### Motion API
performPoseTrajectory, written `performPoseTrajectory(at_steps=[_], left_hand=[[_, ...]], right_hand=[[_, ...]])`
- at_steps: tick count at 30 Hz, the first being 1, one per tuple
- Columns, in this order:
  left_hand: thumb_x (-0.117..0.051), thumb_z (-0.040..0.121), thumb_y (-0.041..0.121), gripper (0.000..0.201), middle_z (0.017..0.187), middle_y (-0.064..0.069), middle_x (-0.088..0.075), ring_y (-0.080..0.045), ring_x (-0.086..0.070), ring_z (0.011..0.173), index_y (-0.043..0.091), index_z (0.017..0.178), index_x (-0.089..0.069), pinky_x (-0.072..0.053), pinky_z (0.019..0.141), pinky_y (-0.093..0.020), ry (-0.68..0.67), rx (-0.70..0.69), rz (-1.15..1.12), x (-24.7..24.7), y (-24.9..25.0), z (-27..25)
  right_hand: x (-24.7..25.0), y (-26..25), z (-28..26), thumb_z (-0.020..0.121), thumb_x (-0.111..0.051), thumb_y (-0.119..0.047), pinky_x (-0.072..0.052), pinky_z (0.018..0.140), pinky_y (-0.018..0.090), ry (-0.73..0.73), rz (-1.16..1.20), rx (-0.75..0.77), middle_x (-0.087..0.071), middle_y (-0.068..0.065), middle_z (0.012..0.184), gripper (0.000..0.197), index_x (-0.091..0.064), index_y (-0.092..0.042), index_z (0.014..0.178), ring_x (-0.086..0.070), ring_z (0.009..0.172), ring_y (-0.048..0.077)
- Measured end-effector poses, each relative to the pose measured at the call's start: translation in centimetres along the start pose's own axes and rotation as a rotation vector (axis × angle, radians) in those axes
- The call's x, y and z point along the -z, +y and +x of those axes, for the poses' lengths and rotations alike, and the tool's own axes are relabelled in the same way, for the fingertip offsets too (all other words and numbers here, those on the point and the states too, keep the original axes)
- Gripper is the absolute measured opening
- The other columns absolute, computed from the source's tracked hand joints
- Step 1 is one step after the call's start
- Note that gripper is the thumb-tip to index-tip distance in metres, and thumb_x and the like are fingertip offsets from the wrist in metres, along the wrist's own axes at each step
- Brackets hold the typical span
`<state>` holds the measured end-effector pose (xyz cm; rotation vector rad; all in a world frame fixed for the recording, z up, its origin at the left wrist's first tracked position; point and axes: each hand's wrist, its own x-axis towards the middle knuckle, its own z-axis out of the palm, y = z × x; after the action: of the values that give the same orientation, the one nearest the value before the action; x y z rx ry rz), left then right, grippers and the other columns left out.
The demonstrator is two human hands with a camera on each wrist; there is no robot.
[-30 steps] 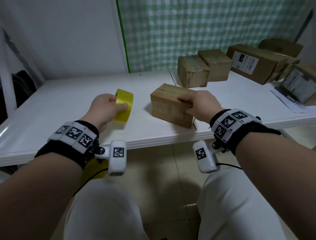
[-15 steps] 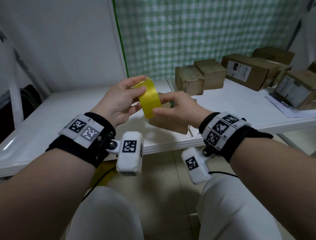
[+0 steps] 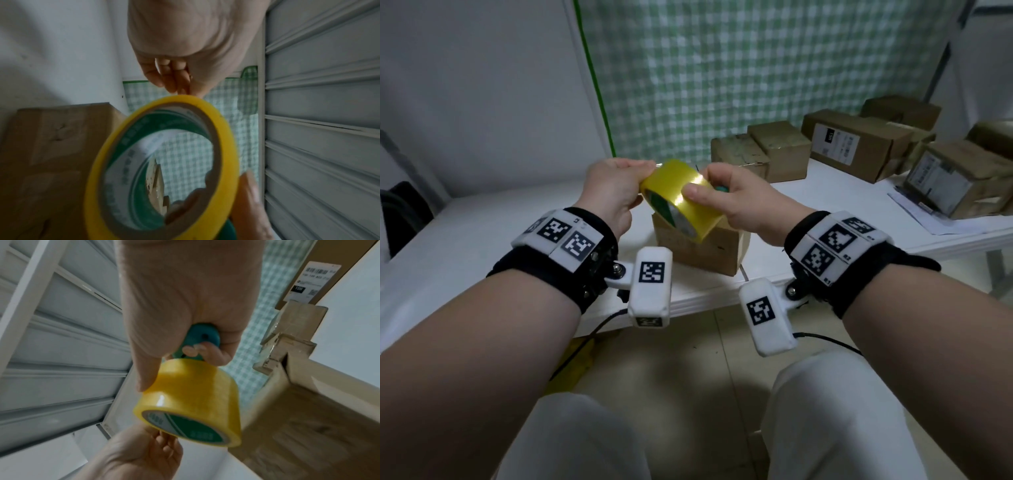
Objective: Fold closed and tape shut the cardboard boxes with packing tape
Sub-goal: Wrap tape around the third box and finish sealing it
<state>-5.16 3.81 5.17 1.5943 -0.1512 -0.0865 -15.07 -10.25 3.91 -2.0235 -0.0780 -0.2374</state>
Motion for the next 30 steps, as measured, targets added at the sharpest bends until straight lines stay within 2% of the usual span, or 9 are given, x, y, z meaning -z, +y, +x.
performPoseTrajectory(at_steps=[7, 10, 12, 13, 16, 18, 21, 24, 30], left_hand=[[-0.059, 0.085, 0.001, 0.022, 0.063, -0.001, -0.051, -0.008, -0.04, 0.05, 0.013, 0.067, -0.057, -0.032, 0.045, -0.016, 0.047, 0.056, -0.008, -0.7, 0.1, 2.4], [-0.056, 0.084, -0.002, 0.026, 0.062, -0.003, -0.049, -0.011, -0.038, 0.051, 0.013, 0.062, -0.056, -0.032, 0.05, -0.02, 0.05, 0.068, 0.013, -1.2, -0.2, 3.5], [-0.059, 0.085, 0.003, 0.024, 0.062, -0.002, -0.051, -0.011, -0.041, 0.053, 0.014, 0.064, -0.058, -0.034, 0.054, -0.021, 0.042, 0.086, 0.024, -1.9, -0.7, 4.0], [-0.06, 0.085, 0.005, 0.022, 0.063, -0.001, -0.052, -0.011, -0.042, 0.054, 0.014, 0.066, -0.059, -0.035, 0.056, -0.023, 0.035, 0.097, 0.027, -2.1, -1.1, 4.2], [-0.058, 0.087, 0.007, 0.021, 0.064, 0.001, -0.05, -0.011, -0.044, 0.061, 0.016, 0.069, -0.057, -0.037, 0.065, -0.029, -0.035, 0.193, -0.001, -2.5, -2.2, 4.9], [-0.057, 0.088, 0.004, 0.027, 0.063, -0.001, -0.045, -0.012, -0.045, 0.063, 0.014, 0.064, -0.052, -0.039, 0.065, -0.032, -0.079, 0.26, -0.081, -2.4, -3.1, 5.3], [-0.056, 0.09, 0.005, 0.028, 0.061, -0.003, -0.043, -0.013, -0.046, 0.062, 0.012, 0.064, -0.049, -0.041, 0.05, -0.026, -0.068, 0.304, -0.123, -2.2, -4.3, 5.7], [-0.057, 0.093, 0.011, 0.02, 0.06, -0.001, -0.046, -0.011, -0.049, 0.059, 0.011, 0.072, -0.054, -0.044, 0.043, -0.019, -0.011, 0.346, -0.142, -1.7, -4.9, 5.4], [-0.053, 0.092, 0.009, 0.016, 0.059, 0.0, -0.044, -0.011, -0.048, 0.059, 0.014, 0.077, -0.052, -0.049, 0.056, -0.029, -0.001, 0.381, -0.17, -0.3, -5.5, 3.9]], right_hand=[[3.5, -1.1, 1.9, 0.091, -0.054, -0.048, -0.029, 0.058, 0.029, 0.101, -0.381, -0.125, -0.036, 0.005, 0.064, 0.045, -0.053, -0.008, 0.071, -0.038, 0.061, 0.019], [4.5, -2.0, 2.7, 0.091, -0.048, -0.054, -0.041, 0.059, 0.031, 0.099, -0.512, -0.215, -0.052, 0.015, 0.078, 0.064, -0.066, 0.006, 0.103, -0.048, 0.069, 0.022], [5.1, -2.7, 3.7, 0.092, -0.045, -0.057, -0.052, 0.071, 0.038, 0.072, -0.653, -0.259, -0.063, 0.024, 0.094, 0.069, -0.064, 0.006, 0.113, -0.057, 0.077, 0.028], [5.2, -3.0, 4.2, 0.092, -0.044, -0.057, -0.053, 0.075, 0.041, 0.051, -0.712, -0.277, -0.063, 0.023, 0.092, 0.069, -0.064, 0.006, 0.11, -0.058, 0.076, 0.029], [5.2, -3.2, 5.8, 0.092, -0.045, -0.058, -0.038, 0.051, 0.028, 0.027, -0.857, -0.334, -0.043, 0.005, 0.062, 0.055, -0.053, -0.007, 0.072, -0.042, 0.054, 0.017], [4.8, -2.9, 6.6, 0.093, -0.044, -0.057, -0.031, 0.048, 0.024, 0.029, -0.924, -0.357, -0.04, 0.003, 0.061, 0.055, -0.045, -0.01, 0.065, -0.041, 0.054, 0.016], [4.4, -1.5, 7.4, 0.088, -0.044, -0.065, -0.041, 0.056, 0.025, 0.02, -0.911, -0.28, -0.055, 0.003, 0.073, 0.056, -0.059, -0.011, 0.079, -0.055, 0.072, 0.018], [4.2, -0.9, 7.1, 0.068, -0.057, -0.076, -0.044, 0.071, 0.024, 0.031, -0.706, -0.235, -0.06, -0.008, 0.1, 0.067, -0.065, -0.023, 0.108, -0.055, 0.089, 0.01], [4.2, -0.2, 5.9, 0.065, -0.083, -0.044, -0.044, 0.059, 0.016, 0.034, -0.596, -0.187, -0.053, -0.005, 0.118, 0.063, -0.058, -0.031, 0.121, -0.055, 0.077, 0.004]])
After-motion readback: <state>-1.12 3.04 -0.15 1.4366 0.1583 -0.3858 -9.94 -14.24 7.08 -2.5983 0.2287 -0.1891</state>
